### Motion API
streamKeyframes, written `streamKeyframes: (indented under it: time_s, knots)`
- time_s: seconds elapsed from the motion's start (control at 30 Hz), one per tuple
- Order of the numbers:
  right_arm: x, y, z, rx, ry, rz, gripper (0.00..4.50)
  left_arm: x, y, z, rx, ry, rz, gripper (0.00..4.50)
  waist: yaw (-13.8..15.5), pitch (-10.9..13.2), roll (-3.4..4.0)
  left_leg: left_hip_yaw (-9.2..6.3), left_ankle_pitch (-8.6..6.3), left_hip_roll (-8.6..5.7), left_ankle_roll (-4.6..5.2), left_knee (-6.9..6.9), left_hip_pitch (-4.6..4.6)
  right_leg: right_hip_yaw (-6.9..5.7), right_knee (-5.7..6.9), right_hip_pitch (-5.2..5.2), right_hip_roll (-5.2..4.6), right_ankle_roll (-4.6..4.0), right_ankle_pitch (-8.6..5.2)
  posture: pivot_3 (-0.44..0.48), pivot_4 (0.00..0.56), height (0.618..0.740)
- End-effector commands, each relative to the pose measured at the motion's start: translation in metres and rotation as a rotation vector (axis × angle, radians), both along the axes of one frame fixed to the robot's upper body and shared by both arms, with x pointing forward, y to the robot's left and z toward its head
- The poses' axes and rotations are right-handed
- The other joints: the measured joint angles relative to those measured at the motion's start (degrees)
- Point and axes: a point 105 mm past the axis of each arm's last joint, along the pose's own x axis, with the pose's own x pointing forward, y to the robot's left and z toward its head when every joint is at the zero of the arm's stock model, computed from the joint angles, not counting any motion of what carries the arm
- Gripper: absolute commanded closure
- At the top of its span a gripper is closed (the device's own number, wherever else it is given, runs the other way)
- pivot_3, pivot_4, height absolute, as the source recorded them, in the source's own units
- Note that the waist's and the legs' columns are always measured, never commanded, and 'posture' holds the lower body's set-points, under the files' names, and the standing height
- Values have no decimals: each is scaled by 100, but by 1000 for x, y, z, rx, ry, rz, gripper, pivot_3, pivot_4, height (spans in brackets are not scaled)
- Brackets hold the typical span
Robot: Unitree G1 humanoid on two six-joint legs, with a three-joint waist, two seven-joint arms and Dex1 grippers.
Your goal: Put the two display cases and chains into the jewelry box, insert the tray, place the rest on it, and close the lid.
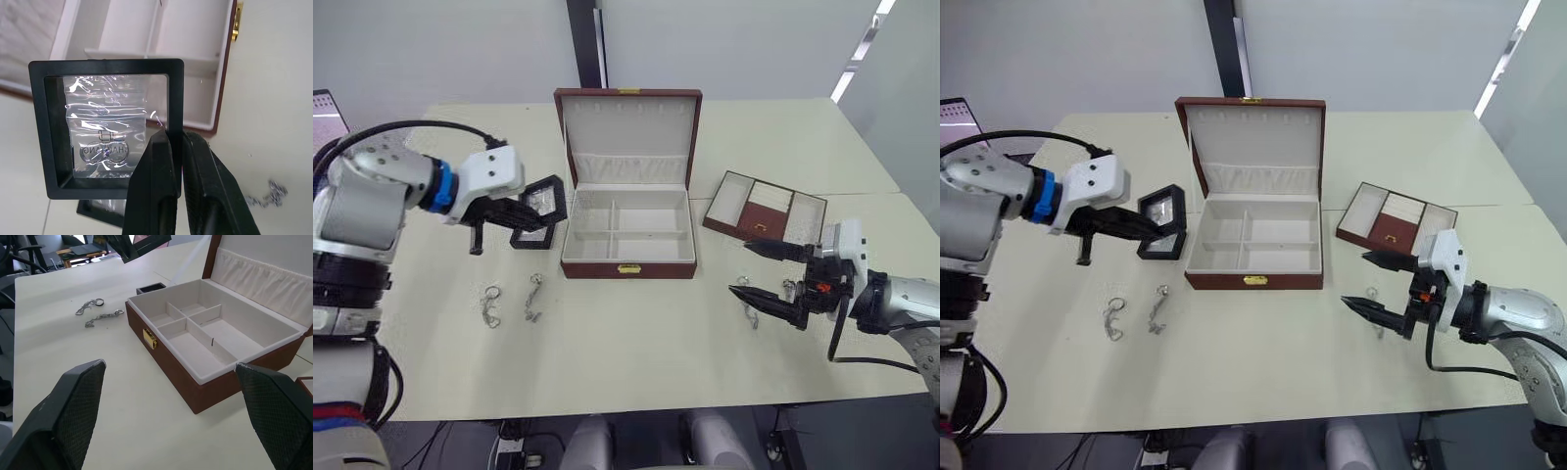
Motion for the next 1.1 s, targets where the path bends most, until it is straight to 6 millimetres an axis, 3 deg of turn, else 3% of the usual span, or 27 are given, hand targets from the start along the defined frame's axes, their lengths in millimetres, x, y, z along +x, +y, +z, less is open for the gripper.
streamKeyframes:
  time_s: [0.03,0.17,0.57,0.87,1.1]
  knots:
    - [-3,-1,11,7,-56,-25,0,9,-15,10,-2,-47,-20,4490,-14,0,0,-1,0,1,0,-1,0,0,-1,0,1,0,0,0,150,740]
    - [-3,-4,8,4,-62,-72,0,23,-51,7,-28,-55,-98,4490,33,0,-1,-4,0,-2,0,6,-1,-3,0,5,-1,0,0,0,150,740]
    - [-9,-13,2,-4,-55,-162,0,56,-102,-26,-37,-57,-187,4490,43,2,-4,-6,0,-6,0,11,-12,-1,-1,-2,-2,2,1,0,150,740]
    - [-12,-14,0,7,-56,-213,0,74,-116,-53,-58,-77,-179,4490,45,3,-6,-8,0,-7,1,17,-18,-2,-2,-3,-3,3,2,0,150,740]
    - [-16,-15,0,8,-55,-235,0,79,-124,-57,-88,-109,-181,4490,53,3,-7,-10,0,-9,1,21,-21,-4,-1,-3,-3,5,3,0,150,740]
